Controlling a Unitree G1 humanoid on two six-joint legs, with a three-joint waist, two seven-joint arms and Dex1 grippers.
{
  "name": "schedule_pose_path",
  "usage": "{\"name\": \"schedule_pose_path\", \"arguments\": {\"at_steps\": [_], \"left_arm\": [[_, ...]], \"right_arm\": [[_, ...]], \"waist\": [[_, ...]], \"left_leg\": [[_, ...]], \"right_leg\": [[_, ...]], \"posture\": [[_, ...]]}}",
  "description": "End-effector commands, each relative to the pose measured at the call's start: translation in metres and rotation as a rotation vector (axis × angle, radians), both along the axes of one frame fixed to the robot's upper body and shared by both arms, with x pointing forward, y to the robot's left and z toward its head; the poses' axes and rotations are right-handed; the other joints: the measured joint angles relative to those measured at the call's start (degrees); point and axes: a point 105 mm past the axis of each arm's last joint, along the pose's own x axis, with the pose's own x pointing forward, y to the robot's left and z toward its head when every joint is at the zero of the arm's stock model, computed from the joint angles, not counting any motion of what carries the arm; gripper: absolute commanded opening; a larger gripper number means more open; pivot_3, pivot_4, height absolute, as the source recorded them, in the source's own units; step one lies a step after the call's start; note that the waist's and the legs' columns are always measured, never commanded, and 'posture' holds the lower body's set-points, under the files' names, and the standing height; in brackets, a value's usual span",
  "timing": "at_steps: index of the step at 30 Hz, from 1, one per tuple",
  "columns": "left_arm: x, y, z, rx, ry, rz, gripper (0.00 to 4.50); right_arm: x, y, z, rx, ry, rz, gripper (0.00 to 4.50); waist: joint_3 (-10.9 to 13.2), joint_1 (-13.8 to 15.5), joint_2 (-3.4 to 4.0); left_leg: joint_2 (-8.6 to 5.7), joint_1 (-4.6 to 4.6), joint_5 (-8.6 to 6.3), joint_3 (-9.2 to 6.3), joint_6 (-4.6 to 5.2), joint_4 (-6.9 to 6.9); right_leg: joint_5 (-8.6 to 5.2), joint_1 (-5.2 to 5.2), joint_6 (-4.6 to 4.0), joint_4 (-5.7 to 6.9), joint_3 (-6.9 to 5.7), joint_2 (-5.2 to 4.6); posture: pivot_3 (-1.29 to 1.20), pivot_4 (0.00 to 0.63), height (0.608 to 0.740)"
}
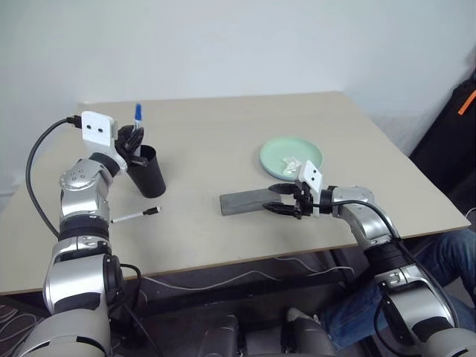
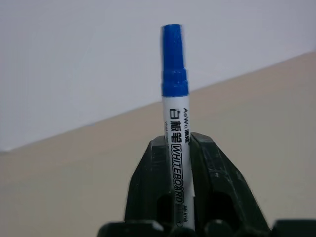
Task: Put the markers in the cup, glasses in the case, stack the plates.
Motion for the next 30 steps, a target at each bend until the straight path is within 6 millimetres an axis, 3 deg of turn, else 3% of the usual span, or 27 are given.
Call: {"name": "schedule_pose_path", "arguments": {"at_steps": [1, 4, 13, 20, 23, 26, 30], "left_arm": [[0.001, 0.001, 0.017, -0.005, -0.065, 0.004, 2.09], [0.0, 0.001, 0.017, -0.002, -0.064, -0.003, 3.12], [-0.005, -0.002, 0.031, 0.013, -0.079, -0.075, 3.12], [-0.026, -0.023, 0.071, 0.005, -0.028, -0.382, 3.12], [-0.046, -0.041, 0.079, 0.053, 0.064, -0.572, 3.12], [-0.063, -0.055, 0.074, 0.111, 0.18, -0.697, 3.12], [-0.086, -0.062, 0.044, 0.286, 0.396, -0.8, 3.12]], "right_arm": [[0.003, 0.001, 0.016, 0.01, -0.059, 0.009, 2.82], [0.002, 0.001, 0.016, 0.013, -0.056, 0.012, 2.82], [0.002, 0.004, 0.019, 0.024, -0.057, 0.018, 2.82], [0.0, 0.004, 0.024, 0.045, -0.054, 0.036, 2.82], [0.0, 0.005, 0.022, 0.044, -0.051, 0.04, 2.82], [0.0, 0.006, 0.022, 0.045, -0.05, 0.041, 2.82], [0.001, 0.007, 0.022, 0.046, -0.052, 0.042, 2.82]], "waist": [[0.0, 0.0, 0.0], [0.0, 0.01, 0.0], [0.0, 0.0, 0.0], [0.02, -0.02, -0.04], [0.03, -0.03, -0.04], [0.04, -0.03, -0.03], [0.05, -0.04, 0.06]], "left_leg": [[0.0, 0.0, 0.0, 0.0, 0.0, 0.0], [0.0, 0.0, 0.0, 0.0, 0.0, 0.0], [0.01, 0.0, 0.0, 0.0, 0.0, 0.0], [0.06, -0.05, -0.01, 0.04, -0.01, -0.01], [0.06, -0.05, -0.01, 0.03, -0.01, -0.02], [0.06, -0.04, -0.01, 0.02, -0.01, -0.02], [0.07, 0.01, -0.02, 0.04, -0.02, -0.1]], "right_leg": [[0.0, 0.0, 0.0, 0.0, 0.0, 0.0], [0.0, -0.01, 0.0, 0.0, 0.0, 0.0], [0.0, -0.02, 0.0, 0.0, 0.0, 0.0], [0.0, -0.09, -0.01, -0.03, 0.01, 0.02], [-0.02, -0.08, -0.04, -0.07, 0.0, 0.01], [-0.09, -0.1, -0.16, -0.1, 0.0, 0.0], [-0.1, -0.1, -0.17, -0.1, 0.05, 0.01]], "posture": [[0.0, 0.0, 0.721], [0.0, 0.0, 0.721], [0.0, 0.0, 0.721], [0.0, 0.0, 0.721], [0.0, 0.0, 0.721], [0.0, 0.0, 0.721], [0.0, 0.0, 0.721]]}}
